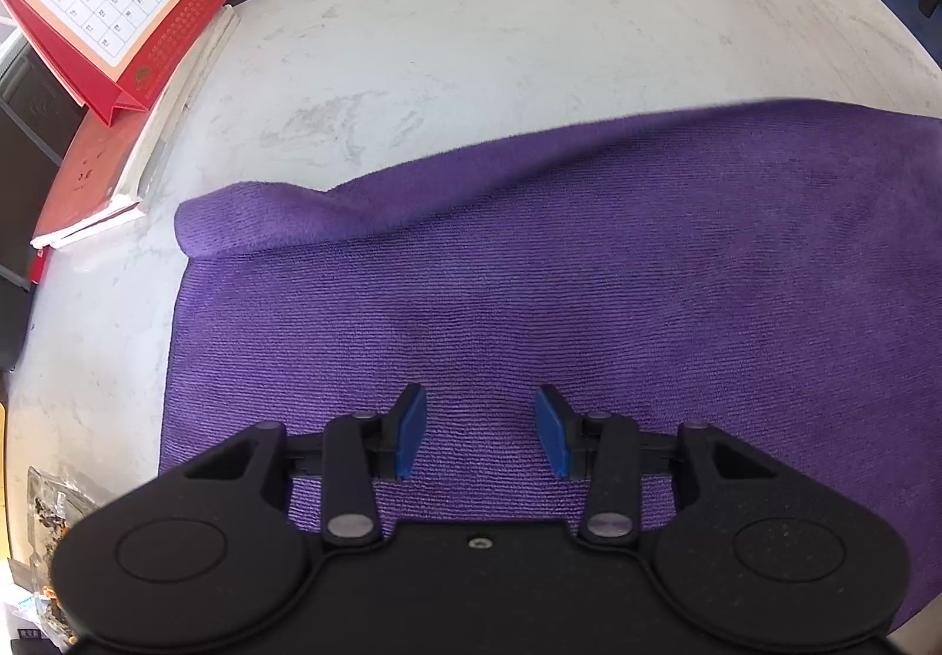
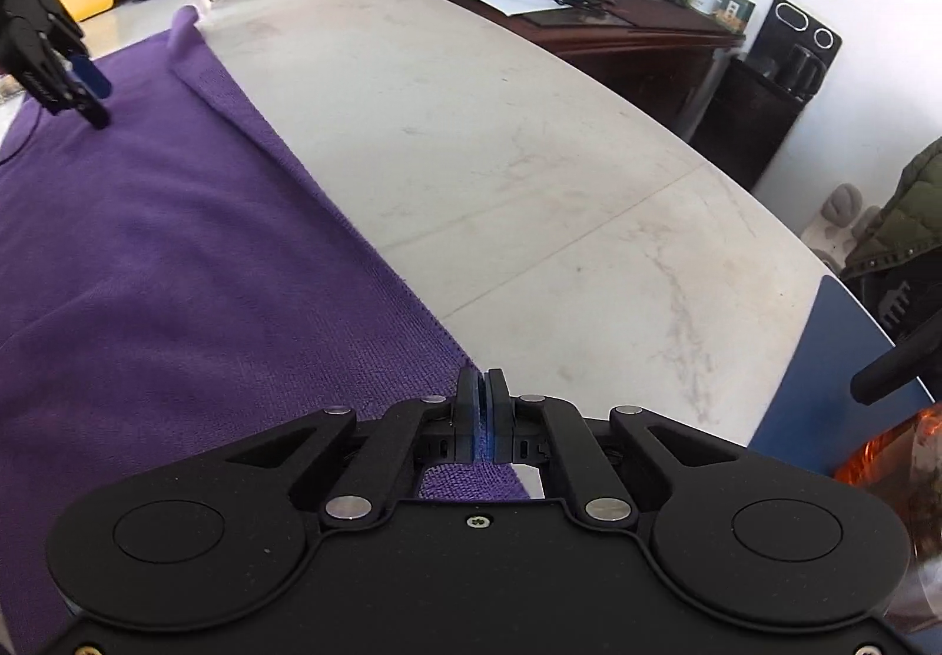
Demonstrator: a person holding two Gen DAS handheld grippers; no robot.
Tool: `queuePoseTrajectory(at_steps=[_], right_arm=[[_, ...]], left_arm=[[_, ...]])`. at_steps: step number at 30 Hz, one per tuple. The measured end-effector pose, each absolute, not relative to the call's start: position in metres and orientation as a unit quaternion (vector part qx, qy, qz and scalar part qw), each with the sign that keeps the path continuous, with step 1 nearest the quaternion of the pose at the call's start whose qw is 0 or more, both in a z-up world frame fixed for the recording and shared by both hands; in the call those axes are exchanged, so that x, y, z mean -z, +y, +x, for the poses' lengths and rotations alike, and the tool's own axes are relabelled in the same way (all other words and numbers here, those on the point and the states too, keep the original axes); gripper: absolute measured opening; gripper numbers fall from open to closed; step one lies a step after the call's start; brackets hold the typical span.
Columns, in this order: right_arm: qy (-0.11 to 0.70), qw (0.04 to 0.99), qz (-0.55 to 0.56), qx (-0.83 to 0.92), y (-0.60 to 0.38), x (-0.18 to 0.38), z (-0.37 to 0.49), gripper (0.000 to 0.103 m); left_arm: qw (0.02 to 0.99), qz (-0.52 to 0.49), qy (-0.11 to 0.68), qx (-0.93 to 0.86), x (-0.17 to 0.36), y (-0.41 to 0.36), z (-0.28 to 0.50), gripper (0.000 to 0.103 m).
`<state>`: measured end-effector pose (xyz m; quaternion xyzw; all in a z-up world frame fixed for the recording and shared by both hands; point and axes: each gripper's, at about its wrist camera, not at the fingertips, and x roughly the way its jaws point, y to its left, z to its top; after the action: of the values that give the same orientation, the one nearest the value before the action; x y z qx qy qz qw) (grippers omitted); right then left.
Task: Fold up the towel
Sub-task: 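Pinch the towel edge with the right gripper and smooth it flat, then pinch the towel corner with the right gripper and pull it outward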
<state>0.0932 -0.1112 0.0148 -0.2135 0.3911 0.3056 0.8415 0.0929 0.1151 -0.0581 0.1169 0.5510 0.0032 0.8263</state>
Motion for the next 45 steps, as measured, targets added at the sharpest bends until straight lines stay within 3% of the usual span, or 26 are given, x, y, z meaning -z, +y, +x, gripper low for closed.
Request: queuePoseTrajectory(at_steps=[3, 9, 13, 18, 23, 32, 34, 45], right_arm=[[0.388, 0.849, -0.215, -0.287, -0.112, -0.006, 0.103, 0.007], [0.385, 0.884, -0.181, -0.196, -0.136, -0.017, 0.113, 0.007], [0.381, 0.897, -0.141, -0.176, -0.152, -0.036, 0.099, 0.016], [0.403, 0.897, -0.081, -0.165, -0.165, -0.052, 0.061, 0.017], [0.447, 0.886, -0.014, -0.123, -0.182, -0.057, 0.008, 0.028], [0.524, 0.833, 0.159, -0.079, -0.193, -0.030, -0.094, 0.030], [0.531, 0.826, 0.179, -0.063, -0.194, -0.024, -0.109, 0.034], [0.529, 0.836, 0.135, -0.061, -0.172, -0.022, -0.139, 0.034]], left_arm=[[0.827, 0.113, 0.551, -0.002, 0.058, 0.117, 0.093, 0.039], [0.829, 0.104, 0.549, 0.000, 0.059, 0.120, 0.092, 0.040], [0.831, 0.089, 0.550, 0.005, 0.059, 0.127, 0.094, 0.041], [0.834, 0.077, 0.546, 0.010, 0.060, 0.131, 0.092, 0.042], [0.837, 0.075, 0.542, 0.020, 0.061, 0.135, 0.094, 0.042], [0.840, 0.091, 0.534, 0.038, 0.062, 0.134, 0.089, 0.042], [0.839, 0.097, 0.534, 0.042, 0.062, 0.132, 0.090, 0.042], [0.835, 0.121, 0.535, 0.052, 0.063, 0.128, 0.095, 0.043]])
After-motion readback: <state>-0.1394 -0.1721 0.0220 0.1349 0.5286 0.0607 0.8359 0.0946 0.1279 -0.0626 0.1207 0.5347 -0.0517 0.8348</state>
